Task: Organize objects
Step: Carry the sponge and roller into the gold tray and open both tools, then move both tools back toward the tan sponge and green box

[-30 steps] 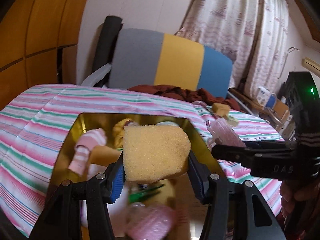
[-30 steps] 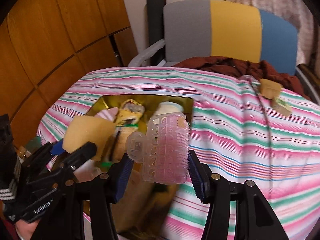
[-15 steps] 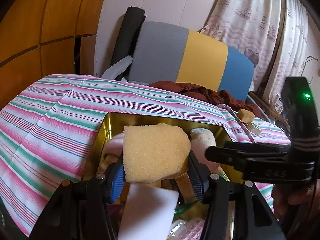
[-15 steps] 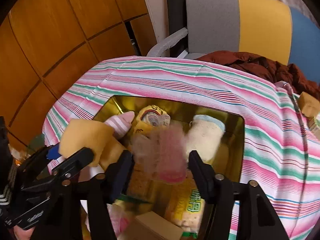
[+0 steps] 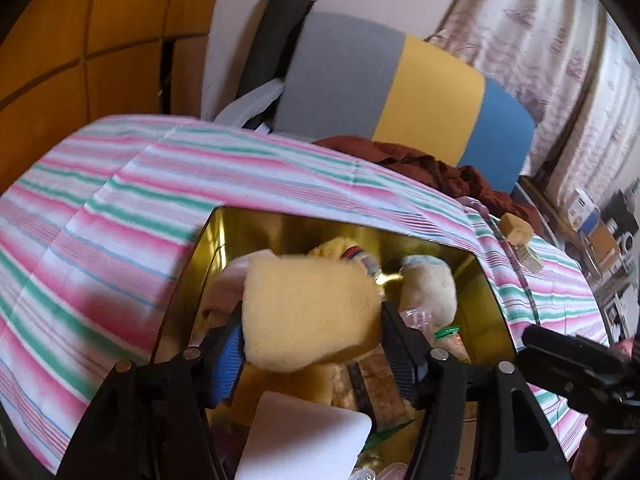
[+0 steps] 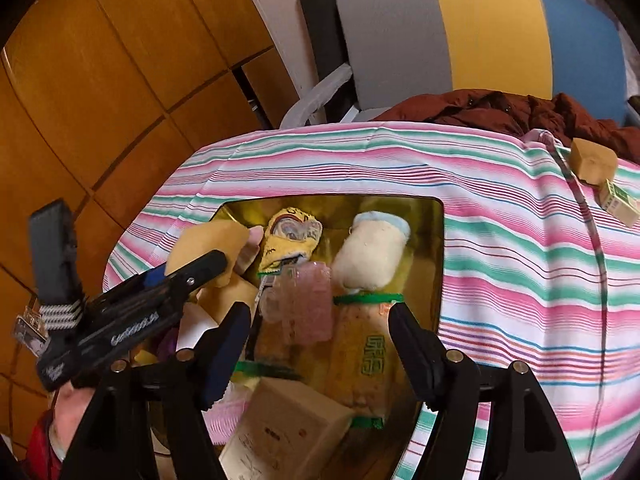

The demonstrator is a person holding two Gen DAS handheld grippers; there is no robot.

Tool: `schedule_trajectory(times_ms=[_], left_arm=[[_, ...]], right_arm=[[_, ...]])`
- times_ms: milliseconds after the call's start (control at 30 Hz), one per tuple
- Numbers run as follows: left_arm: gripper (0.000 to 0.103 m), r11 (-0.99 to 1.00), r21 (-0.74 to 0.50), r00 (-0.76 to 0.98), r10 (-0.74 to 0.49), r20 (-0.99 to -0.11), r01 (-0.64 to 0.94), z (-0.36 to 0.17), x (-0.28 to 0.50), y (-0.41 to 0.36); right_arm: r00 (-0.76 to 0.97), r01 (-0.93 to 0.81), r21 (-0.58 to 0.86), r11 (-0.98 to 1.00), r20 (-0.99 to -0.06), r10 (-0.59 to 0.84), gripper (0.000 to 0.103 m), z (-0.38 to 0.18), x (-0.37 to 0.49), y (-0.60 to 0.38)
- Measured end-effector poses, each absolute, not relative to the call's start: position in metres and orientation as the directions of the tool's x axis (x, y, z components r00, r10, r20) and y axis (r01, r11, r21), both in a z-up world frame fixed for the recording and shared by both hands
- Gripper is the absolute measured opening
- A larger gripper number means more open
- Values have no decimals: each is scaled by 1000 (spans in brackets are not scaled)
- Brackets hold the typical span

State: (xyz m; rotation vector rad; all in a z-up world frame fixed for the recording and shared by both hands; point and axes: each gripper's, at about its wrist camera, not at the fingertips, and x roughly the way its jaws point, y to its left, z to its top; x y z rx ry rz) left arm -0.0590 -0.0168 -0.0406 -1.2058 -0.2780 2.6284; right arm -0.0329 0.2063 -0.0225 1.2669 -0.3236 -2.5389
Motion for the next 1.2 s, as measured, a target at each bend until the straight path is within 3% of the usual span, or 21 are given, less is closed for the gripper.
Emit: schedule_trajectory(times_ms=[267,467,567,667,733,900,1000,1200], left_arm=[[82,-936,-325,-715,317,-624,-131,-21,-40,-27],[79,-964,-253,-725,229,-649,-78,-19,-46,-29],[61,-979,-196,-686,178,-705,-52,-28,-56,-27],[61,-990,-122,-605,142,-784,-74,-47,-67,-17],[60,-987,-141,-591,160,-791,-80,-50,-66,-14],[61,-986,-154,-661,158,-734,-66,-28,-53,-8],[68,-989,-134,-702,144,-697,-71,-13,-46,2],[77,-967,-169,-714,253,-653,-188,3,-35,40]], right_arm=[[-583,156,342,-927,-725,-366,72,-20,-24,210],[-590,158,353,-922,-715,-375,72,-18,-18,216],[-594,150,352,-924,-715,-369,72,-17,-15,221],[-598,144,350,-926,-715,-363,72,-16,-13,227],[-599,138,356,-924,-714,-364,72,-17,-12,232],[-611,119,363,-924,-707,-356,72,-15,-8,248],[-622,99,353,-930,-708,-335,72,-15,-5,262],[-639,15,323,-946,-725,-258,73,-20,-4,302]])
